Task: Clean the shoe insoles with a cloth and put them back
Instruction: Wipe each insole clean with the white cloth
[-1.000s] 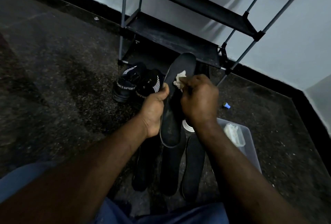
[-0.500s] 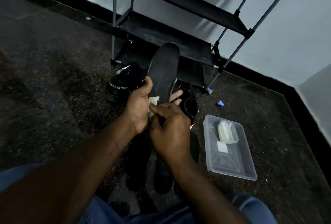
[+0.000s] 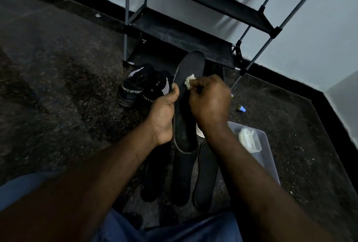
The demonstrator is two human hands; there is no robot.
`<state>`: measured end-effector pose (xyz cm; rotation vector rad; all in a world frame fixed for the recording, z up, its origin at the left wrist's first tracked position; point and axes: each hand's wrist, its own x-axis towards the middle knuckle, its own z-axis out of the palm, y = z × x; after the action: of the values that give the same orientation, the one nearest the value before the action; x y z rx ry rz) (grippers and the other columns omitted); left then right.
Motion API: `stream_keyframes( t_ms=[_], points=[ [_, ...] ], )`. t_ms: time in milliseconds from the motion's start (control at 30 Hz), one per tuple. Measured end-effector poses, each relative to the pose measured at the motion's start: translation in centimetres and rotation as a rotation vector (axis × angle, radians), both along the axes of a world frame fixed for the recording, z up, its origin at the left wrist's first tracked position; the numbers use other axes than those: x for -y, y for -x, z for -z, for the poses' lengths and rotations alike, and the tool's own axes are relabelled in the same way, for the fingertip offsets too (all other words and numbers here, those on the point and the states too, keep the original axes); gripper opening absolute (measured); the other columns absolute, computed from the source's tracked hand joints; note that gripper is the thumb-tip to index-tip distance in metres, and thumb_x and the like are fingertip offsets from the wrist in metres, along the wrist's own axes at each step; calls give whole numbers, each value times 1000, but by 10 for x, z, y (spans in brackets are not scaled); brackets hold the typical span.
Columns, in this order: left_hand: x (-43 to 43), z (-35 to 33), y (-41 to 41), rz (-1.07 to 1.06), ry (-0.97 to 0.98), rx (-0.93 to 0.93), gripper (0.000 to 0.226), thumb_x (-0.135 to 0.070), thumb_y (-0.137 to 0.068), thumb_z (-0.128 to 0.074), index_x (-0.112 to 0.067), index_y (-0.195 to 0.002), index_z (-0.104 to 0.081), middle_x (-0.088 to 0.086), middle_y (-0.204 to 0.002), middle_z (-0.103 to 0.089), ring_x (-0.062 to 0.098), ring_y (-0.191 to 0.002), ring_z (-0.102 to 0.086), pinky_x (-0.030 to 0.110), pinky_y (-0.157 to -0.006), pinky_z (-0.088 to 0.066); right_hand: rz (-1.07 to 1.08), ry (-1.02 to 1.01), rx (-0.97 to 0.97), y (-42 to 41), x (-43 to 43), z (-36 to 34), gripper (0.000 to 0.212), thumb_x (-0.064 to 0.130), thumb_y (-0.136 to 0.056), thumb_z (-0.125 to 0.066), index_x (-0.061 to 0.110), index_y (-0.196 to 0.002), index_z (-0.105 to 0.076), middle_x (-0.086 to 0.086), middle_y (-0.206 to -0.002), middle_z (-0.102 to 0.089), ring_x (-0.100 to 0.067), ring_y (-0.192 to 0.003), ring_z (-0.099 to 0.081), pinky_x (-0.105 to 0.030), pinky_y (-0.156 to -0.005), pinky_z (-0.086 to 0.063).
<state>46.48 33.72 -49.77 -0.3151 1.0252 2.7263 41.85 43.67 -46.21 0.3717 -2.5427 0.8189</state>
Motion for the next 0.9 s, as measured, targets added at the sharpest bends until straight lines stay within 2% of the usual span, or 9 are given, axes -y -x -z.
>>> stream_keyframes(
  t_ms=[100, 200, 233, 333, 433, 600, 733, 800, 900],
  points=[
    [1, 1, 1, -17, 17, 7, 57, -55, -108, -35, -14, -132, -67, 15, -129, -70, 27, -112, -69, 41, -103, -51, -6, 49, 20, -2, -1, 4, 19, 14, -84, -70, 18, -97, -82, -4, -99, -70, -25, -86, -70, -27, -79, -53],
    [5, 6, 3, -29, 25, 26, 58, -56, -107, -37, -13, -134, -67, 16, -134, -68, 28, -121, -67, 40, -103, -52, -60, 92, 32, -20, -1, 17, 18, 8, -83, -72, 16, -96, -82, -2, -100, -71, -16, -87, -68, 0, -77, -38],
    [6, 6, 4, -36, 19, 28, 61, -56, -107, -38, -10, -136, -65, 17, -136, -66, 28, -122, -66, 39, -103, -53, -82, 101, 35, -28, -1, 21, 19, 6, -83, -72, 16, -96, -82, -1, -99, -71, -13, -86, -68, 3, -77, -35],
    [10, 5, 7, -46, 0, 14, 72, -62, -104, -37, -4, -144, -56, 21, -141, -62, 30, -131, -61, 38, -110, -49, -164, 110, 5, -50, 4, 30, 21, 6, -81, -69, 16, -94, -82, -1, -93, -72, -14, -82, -68, -10, -79, -46],
    [11, 4, 6, -17, -53, 12, 75, -65, -102, -36, -6, -145, -54, 19, -140, -63, 29, -132, -60, 38, -107, -51, -243, 80, 15, -61, 1, 31, 23, 10, -81, -67, 18, -96, -82, -1, -92, -72, -15, -82, -68, -28, -78, -55],
    [10, 7, 10, -71, -72, -6, 69, -58, -106, -33, -4, -139, -60, 15, -140, -64, 28, -129, -62, 40, -101, -56, -271, -67, 100, -44, -23, 22, 22, 4, -80, -75, 20, -92, -84, 3, -95, -76, -12, -88, -70, -23, -84, -54],
    [4, 10, 10, -115, -25, 16, 60, -51, -106, -40, -4, -138, -62, 19, -135, -66, 32, -120, -66, 39, -94, -59, -132, 177, 210, -27, -41, 5, 18, 7, -84, -77, 22, -92, -83, 7, -97, -78, -3, -88, -70, -18, -86, -53],
    [5, 12, 10, -147, 16, 29, 52, -46, -106, -46, -5, -130, -67, 18, -128, -70, 31, -111, -71, 37, -86, -61, -83, 262, 205, -21, -44, 2, 17, 10, -86, -77, 25, -92, -82, 10, -95, -77, 0, -88, -71, -22, -88, -55],
    [4, 10, 8, -103, 58, -1, 43, -34, -104, -52, -4, -131, -67, 19, -126, -71, 31, -108, -71, 39, -90, -58, -49, 247, 153, -15, -42, 3, 18, 12, -85, -75, 28, -90, -79, 14, -94, -75, -2, -87, -71, -32, -86, -58]
  ],
)
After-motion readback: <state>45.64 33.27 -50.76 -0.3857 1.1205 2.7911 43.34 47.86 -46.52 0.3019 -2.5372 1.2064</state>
